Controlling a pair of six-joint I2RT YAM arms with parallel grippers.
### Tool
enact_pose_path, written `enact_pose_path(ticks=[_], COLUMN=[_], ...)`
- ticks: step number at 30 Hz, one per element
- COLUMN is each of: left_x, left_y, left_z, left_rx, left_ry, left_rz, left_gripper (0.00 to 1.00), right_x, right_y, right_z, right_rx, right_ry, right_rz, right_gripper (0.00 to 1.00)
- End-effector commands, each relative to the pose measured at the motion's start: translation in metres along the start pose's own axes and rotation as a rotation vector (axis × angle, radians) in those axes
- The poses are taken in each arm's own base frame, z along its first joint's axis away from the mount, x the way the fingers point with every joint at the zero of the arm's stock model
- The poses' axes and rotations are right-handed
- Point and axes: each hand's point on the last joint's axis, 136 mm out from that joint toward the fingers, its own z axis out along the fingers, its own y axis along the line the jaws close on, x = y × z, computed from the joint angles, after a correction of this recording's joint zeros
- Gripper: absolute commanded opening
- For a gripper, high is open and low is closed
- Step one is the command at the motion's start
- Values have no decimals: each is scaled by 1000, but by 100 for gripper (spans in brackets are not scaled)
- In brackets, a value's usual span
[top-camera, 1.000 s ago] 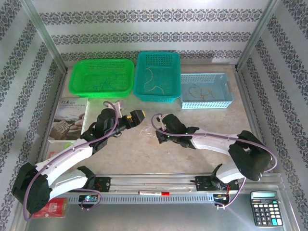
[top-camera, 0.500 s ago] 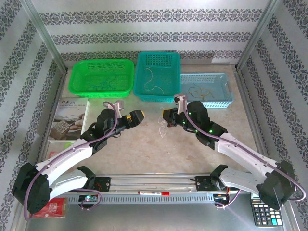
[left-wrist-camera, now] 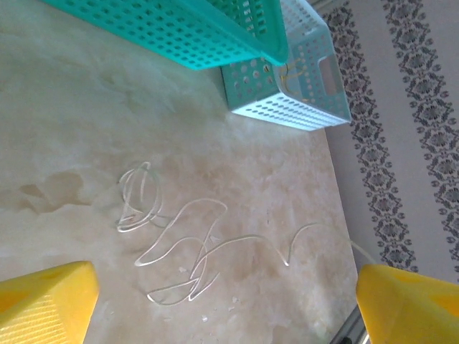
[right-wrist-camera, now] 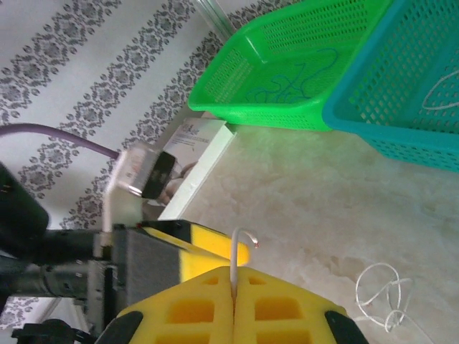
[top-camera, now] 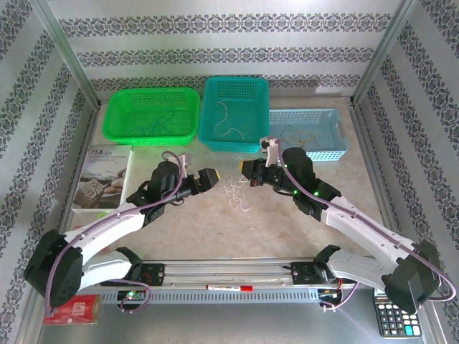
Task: Untangle the cables
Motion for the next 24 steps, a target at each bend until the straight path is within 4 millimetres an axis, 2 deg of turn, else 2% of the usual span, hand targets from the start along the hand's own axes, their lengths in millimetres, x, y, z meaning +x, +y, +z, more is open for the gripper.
enact_pose_path(ticks=[1,15,24], left_x=[-1,9,12], left_y=[-16,-24,-33], left_z=[5,13,25], left_rx=[96,134,157], left_ry=[28,59,67], left_rz=[71,288,358], left_gripper=[92,91,92], right_x=[-32,-68,-77], right_y=[26,67,82], right_z=[-7,-28,-33], right_rx=[-81,-186,-218], right_ry=[-79,-152,-175], right_rz=[-9,-20,-22], right_gripper=[0,0,0])
